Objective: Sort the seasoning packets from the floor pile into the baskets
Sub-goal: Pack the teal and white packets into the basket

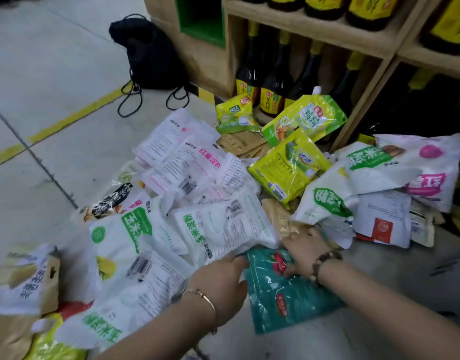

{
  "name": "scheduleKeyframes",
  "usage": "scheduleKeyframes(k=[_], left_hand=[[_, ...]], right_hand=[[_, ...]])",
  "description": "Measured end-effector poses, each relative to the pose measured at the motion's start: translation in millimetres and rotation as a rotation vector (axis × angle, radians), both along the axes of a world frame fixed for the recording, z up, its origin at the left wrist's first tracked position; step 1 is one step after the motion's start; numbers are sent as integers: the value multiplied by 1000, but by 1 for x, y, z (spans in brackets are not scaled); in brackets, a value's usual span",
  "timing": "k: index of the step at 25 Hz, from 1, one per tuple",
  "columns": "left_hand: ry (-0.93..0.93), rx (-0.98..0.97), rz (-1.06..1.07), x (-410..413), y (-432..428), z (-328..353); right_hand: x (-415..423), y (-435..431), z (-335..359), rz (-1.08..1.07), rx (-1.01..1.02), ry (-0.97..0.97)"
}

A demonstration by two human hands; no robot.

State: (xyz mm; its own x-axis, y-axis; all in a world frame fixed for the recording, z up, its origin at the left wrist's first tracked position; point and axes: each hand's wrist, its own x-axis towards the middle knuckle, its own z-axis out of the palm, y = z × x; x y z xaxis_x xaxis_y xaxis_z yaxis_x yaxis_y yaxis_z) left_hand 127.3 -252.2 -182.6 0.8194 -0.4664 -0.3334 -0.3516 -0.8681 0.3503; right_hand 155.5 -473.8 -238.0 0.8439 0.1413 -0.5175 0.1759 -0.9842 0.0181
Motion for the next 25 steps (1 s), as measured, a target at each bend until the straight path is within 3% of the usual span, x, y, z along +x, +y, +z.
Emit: scheduleKeyframes(k=[4, 8, 10, 12, 15, 18, 20, 22, 25], left_hand=[[245, -187, 349, -13, 10, -17], [535, -619, 815, -31, 16, -27], [705, -805, 949, -40, 15, -23], [870, -937, 960, -43, 11, -21], [807, -1053, 876, -39, 1, -16], [762, -1225, 981, -36, 9, -14], [750, -1289, 1065, -40, 23, -12], [666, -1213, 1162, -44, 40, -13], [560, -1102, 1215, -47, 66, -9]], right_hand=[[-20, 1, 2, -144, 282, 139], [-38, -26, 25, -459, 899, 327], [-41, -28, 40, -597, 1151, 285], [-38, -15, 48, -659, 1269, 203], [-32, 11, 52, -818, 1403, 184], [-33, 40, 51, -1010, 1585, 358], [-28, 57, 52, -950, 1561, 465], [-8, 63, 50, -707, 1316, 487], [52, 64, 44, -441, 967, 37]])
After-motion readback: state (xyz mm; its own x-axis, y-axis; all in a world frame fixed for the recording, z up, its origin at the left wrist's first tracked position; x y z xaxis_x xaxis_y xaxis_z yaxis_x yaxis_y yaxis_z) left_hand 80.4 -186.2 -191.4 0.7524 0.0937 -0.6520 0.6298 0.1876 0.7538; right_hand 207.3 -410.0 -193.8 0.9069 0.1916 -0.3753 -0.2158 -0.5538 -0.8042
